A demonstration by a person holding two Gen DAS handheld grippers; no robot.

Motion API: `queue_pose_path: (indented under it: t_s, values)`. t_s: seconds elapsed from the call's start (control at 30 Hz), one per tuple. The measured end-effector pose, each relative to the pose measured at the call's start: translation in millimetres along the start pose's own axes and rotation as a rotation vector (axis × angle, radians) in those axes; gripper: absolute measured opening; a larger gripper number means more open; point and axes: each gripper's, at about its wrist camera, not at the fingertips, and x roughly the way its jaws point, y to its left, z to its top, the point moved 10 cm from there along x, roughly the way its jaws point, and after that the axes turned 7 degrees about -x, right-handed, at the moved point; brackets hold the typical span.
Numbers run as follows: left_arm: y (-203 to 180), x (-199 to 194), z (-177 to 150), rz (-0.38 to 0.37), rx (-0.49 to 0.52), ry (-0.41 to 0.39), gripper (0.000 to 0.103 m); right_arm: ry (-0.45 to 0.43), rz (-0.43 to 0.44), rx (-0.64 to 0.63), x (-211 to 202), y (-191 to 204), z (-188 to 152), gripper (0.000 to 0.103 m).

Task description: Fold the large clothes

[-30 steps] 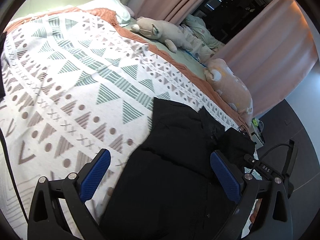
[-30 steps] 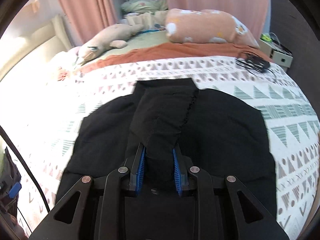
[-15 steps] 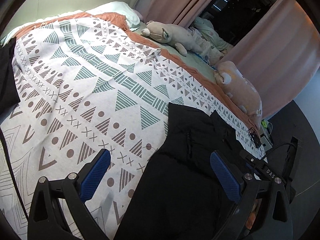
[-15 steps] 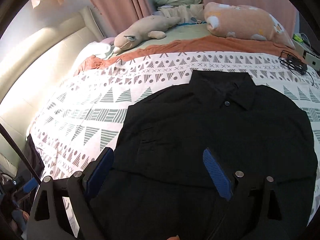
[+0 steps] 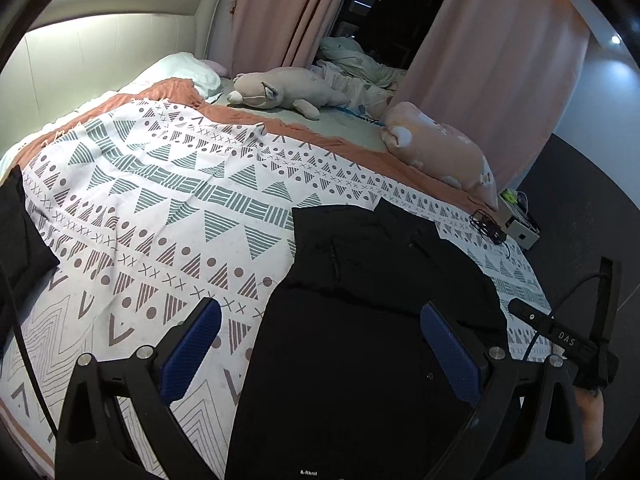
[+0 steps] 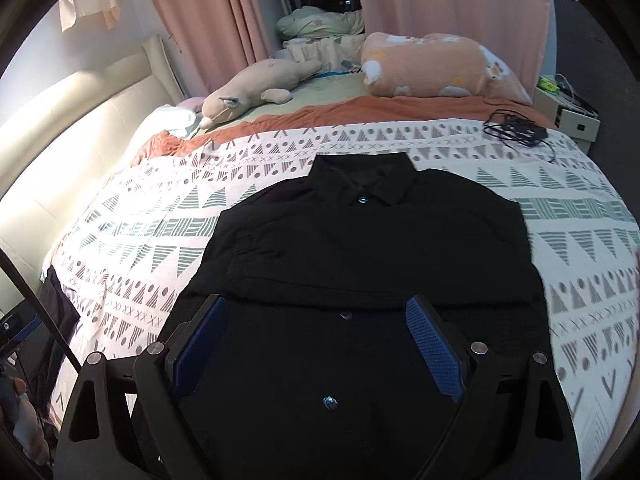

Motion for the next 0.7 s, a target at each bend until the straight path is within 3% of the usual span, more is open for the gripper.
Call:
queue_pose_path:
  t_s: [0.27, 0.43, 0.7]
  values:
    - [-26, -49, -26, -0.016, 0.068, -0.011, 0.102, -0.078, -0.057, 0.035, -88, -36, -31, 0.09]
    - [-44, -83, -33, 0.014, 0.138, -0.046, 0.102, -0.155, -0.083, 0.049, -146, -54, -54, 0.09]
    - [-61, -129, -49, 0.023, 0.212, -0.088, 0.102, -0.207, -0.113, 0.073, -216, -78, -111, 0.09]
